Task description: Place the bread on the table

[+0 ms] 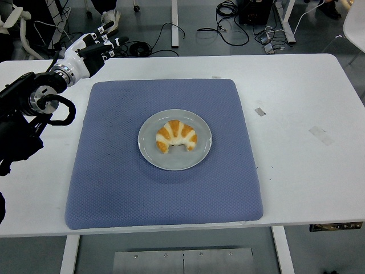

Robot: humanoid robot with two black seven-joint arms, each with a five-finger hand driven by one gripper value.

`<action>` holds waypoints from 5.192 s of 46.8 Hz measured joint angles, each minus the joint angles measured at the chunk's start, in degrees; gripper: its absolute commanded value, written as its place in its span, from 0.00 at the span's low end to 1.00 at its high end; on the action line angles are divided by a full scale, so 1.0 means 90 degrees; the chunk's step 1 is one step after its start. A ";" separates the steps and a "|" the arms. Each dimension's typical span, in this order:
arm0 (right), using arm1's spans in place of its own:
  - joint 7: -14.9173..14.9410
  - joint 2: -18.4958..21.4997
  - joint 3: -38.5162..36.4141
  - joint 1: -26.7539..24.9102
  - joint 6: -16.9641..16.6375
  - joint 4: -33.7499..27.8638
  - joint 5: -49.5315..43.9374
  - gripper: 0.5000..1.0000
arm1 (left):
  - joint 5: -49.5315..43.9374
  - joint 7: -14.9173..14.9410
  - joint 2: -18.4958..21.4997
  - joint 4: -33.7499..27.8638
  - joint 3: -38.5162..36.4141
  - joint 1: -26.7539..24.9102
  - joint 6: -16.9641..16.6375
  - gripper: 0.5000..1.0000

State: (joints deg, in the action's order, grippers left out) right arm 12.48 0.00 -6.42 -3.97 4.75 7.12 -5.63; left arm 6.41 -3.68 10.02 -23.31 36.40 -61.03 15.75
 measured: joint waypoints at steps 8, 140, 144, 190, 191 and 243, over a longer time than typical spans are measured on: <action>0.0000 0.0000 0.0000 0.0002 0.0000 0.0000 0.0000 1.00 | -0.0004 0.0000 0.0016 0.0003 -0.0009 -0.0002 -0.0017 0.97; -0.0003 0.0000 0.0000 0.0002 0.0000 0.0001 0.0000 1.00 | 0.1703 0.0279 0.0936 -0.1871 -0.1910 -0.0523 -0.0627 0.95; -0.0001 0.0000 0.0000 0.0001 0.0000 0.0000 0.0000 1.00 | 0.2165 0.0587 0.1006 -0.2189 -0.2246 -0.0652 -0.0816 0.95; -0.0001 0.0000 0.0000 0.0003 0.0000 0.0000 0.0000 1.00 | 0.1732 0.1123 0.0990 -0.3296 -0.5124 -0.2493 -0.0806 0.97; -0.0001 0.0000 0.0000 0.0001 0.0000 0.0000 0.0000 1.00 | 0.1746 0.1132 0.0991 -0.3376 -0.5186 -0.2529 -0.0807 0.96; 0.0000 0.0000 0.0000 0.0001 0.0000 0.0000 -0.0001 1.00 | 0.2500 0.1611 0.0724 -0.4794 -0.5908 -0.2822 -0.1243 0.95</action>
State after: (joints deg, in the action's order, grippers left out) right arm 12.48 0.00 -6.42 -3.96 4.75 7.12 -5.63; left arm 28.91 10.81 16.54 -66.45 -16.77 -86.43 4.56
